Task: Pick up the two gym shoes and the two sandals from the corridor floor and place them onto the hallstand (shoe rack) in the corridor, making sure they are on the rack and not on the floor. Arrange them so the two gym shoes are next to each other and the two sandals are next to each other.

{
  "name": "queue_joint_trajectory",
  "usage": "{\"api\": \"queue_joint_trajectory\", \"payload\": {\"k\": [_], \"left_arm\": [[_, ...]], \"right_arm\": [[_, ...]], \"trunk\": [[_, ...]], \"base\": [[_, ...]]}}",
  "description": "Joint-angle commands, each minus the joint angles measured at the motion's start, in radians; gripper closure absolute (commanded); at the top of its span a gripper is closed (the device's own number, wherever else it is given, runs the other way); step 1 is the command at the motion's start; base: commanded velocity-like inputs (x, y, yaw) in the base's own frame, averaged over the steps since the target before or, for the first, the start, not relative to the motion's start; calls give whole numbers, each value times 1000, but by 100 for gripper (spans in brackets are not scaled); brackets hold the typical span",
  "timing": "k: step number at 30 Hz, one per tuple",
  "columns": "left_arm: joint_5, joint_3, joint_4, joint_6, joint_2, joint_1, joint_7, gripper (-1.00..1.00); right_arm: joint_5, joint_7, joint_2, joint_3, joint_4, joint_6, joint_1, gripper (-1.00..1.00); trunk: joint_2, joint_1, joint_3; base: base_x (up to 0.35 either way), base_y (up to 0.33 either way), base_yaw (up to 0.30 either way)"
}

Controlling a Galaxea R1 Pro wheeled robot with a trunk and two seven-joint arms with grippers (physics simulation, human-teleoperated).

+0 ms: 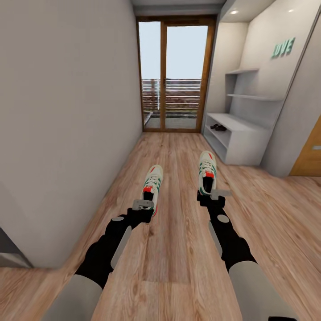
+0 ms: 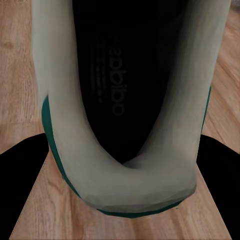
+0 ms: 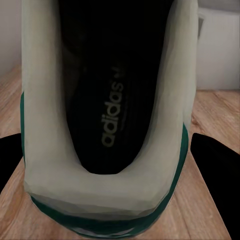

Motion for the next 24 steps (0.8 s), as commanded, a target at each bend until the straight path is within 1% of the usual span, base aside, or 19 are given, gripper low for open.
{"api": "queue_joint_trajectory", "payload": {"k": [1,24], "left_arm": [[10,0,-1,5,0,0,2,100],[12,0,-1,7,0,0,2,100]], "right_arm": [[11,-1,1,-2,-1,1,0,100],[11,0,1,-2,-2,2,0,100]], "trunk": [[0,0,-1],[0,0,-1]], "base": [[323,0,0],[318,0,0]]}}
